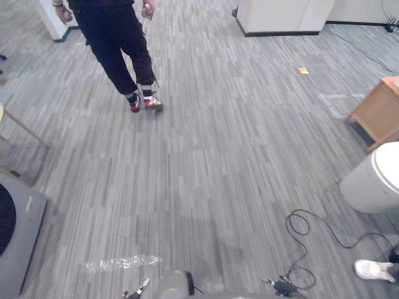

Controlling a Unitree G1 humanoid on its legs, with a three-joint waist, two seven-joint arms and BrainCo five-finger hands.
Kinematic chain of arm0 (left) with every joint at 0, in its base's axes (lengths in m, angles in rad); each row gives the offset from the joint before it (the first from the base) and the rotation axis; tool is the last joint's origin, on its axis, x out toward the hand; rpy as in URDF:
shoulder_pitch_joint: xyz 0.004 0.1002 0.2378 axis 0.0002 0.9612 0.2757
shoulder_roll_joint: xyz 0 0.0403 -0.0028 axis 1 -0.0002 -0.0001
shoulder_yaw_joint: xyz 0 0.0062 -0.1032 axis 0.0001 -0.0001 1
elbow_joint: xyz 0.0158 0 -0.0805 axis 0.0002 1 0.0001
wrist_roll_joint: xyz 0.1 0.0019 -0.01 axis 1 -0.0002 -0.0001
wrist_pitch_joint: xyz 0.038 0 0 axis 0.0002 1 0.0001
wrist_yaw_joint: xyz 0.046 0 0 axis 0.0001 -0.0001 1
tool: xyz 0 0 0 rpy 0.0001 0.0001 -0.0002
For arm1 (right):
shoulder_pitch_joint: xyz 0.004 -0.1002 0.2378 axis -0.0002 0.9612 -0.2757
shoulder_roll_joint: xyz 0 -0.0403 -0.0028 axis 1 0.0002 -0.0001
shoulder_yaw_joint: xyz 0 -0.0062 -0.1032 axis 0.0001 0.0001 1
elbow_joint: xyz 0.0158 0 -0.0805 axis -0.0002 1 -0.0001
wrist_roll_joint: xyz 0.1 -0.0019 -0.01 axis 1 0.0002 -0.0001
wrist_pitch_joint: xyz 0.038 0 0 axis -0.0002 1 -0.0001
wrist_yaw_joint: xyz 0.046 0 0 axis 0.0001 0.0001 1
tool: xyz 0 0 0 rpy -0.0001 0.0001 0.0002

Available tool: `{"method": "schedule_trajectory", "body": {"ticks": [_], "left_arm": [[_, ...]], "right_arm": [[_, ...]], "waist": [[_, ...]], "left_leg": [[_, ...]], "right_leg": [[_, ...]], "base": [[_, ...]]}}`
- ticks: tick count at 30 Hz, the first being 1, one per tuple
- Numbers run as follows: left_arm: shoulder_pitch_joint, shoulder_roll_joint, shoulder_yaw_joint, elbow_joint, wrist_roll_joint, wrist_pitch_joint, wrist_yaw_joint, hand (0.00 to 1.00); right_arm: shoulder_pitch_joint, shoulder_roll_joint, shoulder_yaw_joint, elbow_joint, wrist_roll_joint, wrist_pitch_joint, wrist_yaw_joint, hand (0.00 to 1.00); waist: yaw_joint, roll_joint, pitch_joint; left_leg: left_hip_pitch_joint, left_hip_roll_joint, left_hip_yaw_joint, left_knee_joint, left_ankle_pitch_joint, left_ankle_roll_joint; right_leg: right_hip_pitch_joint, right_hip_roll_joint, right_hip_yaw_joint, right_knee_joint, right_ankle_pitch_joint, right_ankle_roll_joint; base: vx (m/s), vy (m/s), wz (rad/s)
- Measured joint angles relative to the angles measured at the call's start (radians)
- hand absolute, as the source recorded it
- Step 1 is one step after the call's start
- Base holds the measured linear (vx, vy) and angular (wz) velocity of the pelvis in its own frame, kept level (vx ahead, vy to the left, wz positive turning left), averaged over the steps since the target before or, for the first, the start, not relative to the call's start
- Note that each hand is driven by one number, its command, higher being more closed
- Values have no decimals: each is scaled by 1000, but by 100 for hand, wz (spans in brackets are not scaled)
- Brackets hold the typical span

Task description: Organize washtable

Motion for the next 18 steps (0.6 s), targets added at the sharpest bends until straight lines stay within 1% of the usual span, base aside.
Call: {"method": "schedule_trajectory", "body": {"ticks": [1,2,3,4,5,6,7,8,9,10,11,12,13,14,15,16,17,18], "left_arm": [[3,5,-9,0,0,1,0,0],[5,7,-38,-1,1,1,0,0],[4,12,-44,-2,1,1,0,0],[3,14,-44,-6,2,1,1,0],[-5,12,-55,-11,4,1,1,0],[-10,7,-76,-12,6,0,0,0],[-15,4,-81,-11,8,0,0,0],[-32,-4,-80,-11,10,-1,-1,0],[-48,-15,-72,-10,13,-1,-2,0],[-53,-22,-67,-10,25,-2,-3,0],[-54,-21,-58,-19,29,-2,-6,0],[-58,-59,-56,-22,40,-3,-13,0],[-58,-63,-52,-27,50,-7,-21,0],[-61,-72,-30,-50,69,-12,-21,0],[-59,-71,-19,-50,70,-17,-20,0],[-59,-72,-12,-50,72,-17,-20,0],[-56,-81,1,-49,81,-17,-20,0],[-52,-77,9,-41,90,-17,-20,0]], "right_arm": [[-5,-8,0,-10,-2,-5,1,0],[-18,-13,-3,-13,-2,-8,1,0],[-23,-13,-5,-15,-2,-8,2,0],[-28,-13,-4,-18,-3,-8,6,0],[-32,-12,-4,-28,-5,-8,7,0],[-35,-12,3,-48,-5,-11,7,0],[-40,-12,4,-54,-5,-15,7,0],[-45,-7,4,-74,-5,-17,7,0],[-44,-7,4,-83,-5,-16,7,0],[-36,-6,4,-86,-5,-12,6,0],[-14,-1,3,-87,-1,-3,7,0],[-18,-26,-11,-90,9,1,1,0],[-29,-30,-4,-85,5,5,2,0],[-34,-24,-8,-85,2,3,3,0],[-26,-15,-7,-86,0,7,4,0],[-19,-11,-6,-86,0,9,5,0],[2,-10,-4,-95,5,8,6,0],[9,-6,1,-99,4,8,7,0]], "waist": [[-11,-7,4],[-19,9,16],[-22,8,16],[-24,8,17],[-27,13,18],[-35,26,22],[-43,35,26],[-49,39,32],[-48,37,36],[-47,30,39],[-54,5,39],[-39,56,51],[-42,57,53],[-47,44,77],[-43,38,80],[-44,38,80],[-40,31,71],[-46,36,60]], "left_leg": [[61,-27,-1,-37,-9,15],[133,-35,-8,-84,-15,27],[172,-35,-12,-110,-16,28],[236,-33,-17,-159,-15,28],[312,-29,-22,-222,-13,26],[373,-18,-21,-266,-13,26],[396,-9,-22,-282,-13,26],[424,1,-24,-291,-13,26],[447,2,-27,-284,-14,13],[467,3,-28,-270,-17,-24],[482,-4,-37,-232,-34,-81],[470,37,-67,-193,-67,-107],[457,34,-60,-205,-66,-105],[453,34,-55,-263,-61,-106],[452,35,-55,-298,-49,-105],[443,39,-57,-326,0,-101],[443,40,-62,-315,44,-102],[440,41,-85,-289,44,-102]], "right_leg": [[-53,-44,27,155,78,-67],[-102,-54,61,310,141,-64],[-123,-43,62,393,119,-70],[-155,-25,46,497,59,-93],[-195,7,-7,571,-18,-127],[-243,53,-75,554,-88,-164],[-264,79,-113,516,-115,-190],[-319,121,-181,403,-148,-223],[-358,165,-232,222,-138,-230],[-356,205,-252,18,-85,-249],[-315,237,-237,-184,157,-320],[-273,291,-233,-228,178,-329],[-261,292,-220,-244,172,-315],[-227,277,-223,-245,159,-305],[-199,268,-226,-236,131,-284],[-189,261,-230,-214,110,-275],[-189,238,-223,-151,55,-248],[-185,228,-219,-124,18,-223]], "base": [[406,188,23],[409,155,20],[428,93,14],[440,48,10],[543,30,9],[461,5,9],[474,-17,9],[492,-35,10],[606,-59,18],[520,-68,43],[509,-70,40],[406,-43,35],[365,-50,28],[205,-47,38],[115,-51,40],[71,-3,27],[89,22,34],[112,24,30]]}}
